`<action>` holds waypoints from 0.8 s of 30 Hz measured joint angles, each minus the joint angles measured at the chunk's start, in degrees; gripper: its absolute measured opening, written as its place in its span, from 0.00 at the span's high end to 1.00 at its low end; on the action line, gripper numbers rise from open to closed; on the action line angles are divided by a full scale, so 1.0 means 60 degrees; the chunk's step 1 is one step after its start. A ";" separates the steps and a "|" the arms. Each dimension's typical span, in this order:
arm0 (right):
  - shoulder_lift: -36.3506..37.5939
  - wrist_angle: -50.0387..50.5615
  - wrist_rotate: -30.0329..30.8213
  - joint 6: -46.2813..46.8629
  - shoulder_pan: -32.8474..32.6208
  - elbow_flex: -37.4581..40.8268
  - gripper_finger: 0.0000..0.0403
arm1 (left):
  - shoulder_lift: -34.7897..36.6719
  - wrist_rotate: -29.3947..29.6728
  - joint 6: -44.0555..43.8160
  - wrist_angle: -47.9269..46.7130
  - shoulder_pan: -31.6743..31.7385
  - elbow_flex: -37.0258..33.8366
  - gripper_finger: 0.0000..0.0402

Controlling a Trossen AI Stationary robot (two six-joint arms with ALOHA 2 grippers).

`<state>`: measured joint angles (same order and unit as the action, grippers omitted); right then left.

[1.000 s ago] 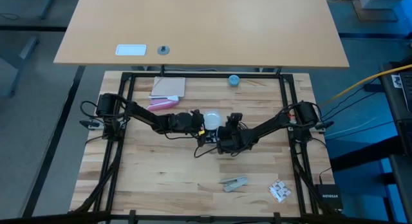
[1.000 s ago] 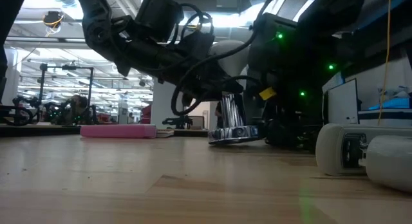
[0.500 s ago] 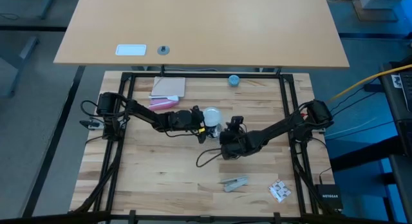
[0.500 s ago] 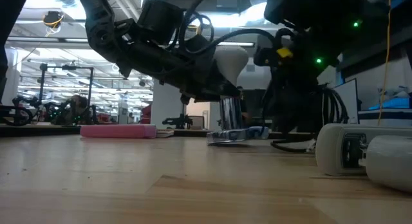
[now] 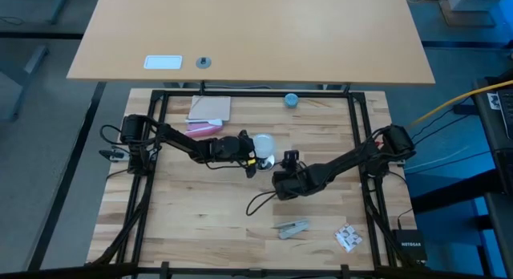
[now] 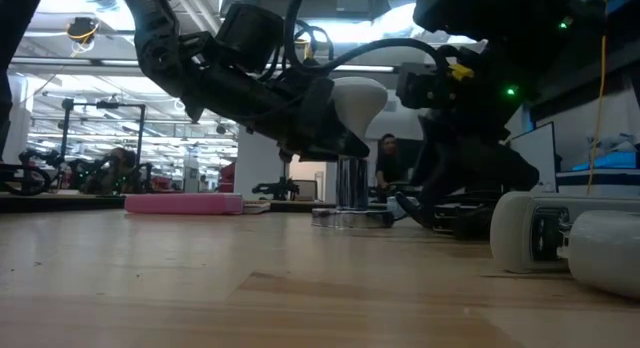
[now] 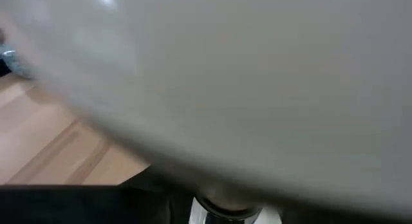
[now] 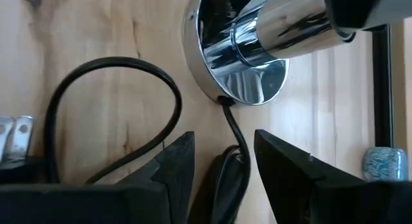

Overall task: Screw lightbulb
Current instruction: Insert the lightbulb into the lamp

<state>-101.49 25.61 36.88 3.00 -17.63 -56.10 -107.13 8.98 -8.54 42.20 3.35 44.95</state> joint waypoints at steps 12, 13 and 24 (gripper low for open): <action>0.0004 0.0086 0.0003 -0.0061 0.0003 0.0000 0.59 | 0.0042 -0.0117 -0.0258 -0.0148 -0.0003 0.0004 0.33; 0.0004 0.0161 0.0000 -0.0064 0.0000 0.0000 0.59 | 0.0071 -0.0114 -0.0264 -0.0214 -0.0003 0.0007 0.32; 0.0615 0.0818 0.0091 -0.0079 0.0000 0.0000 0.59 | 0.1080 0.0003 -0.0309 -0.2189 0.0030 -0.0025 0.34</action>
<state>-97.80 30.53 37.43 2.53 -17.63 -56.10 -100.65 8.99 -10.39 29.07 3.53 44.80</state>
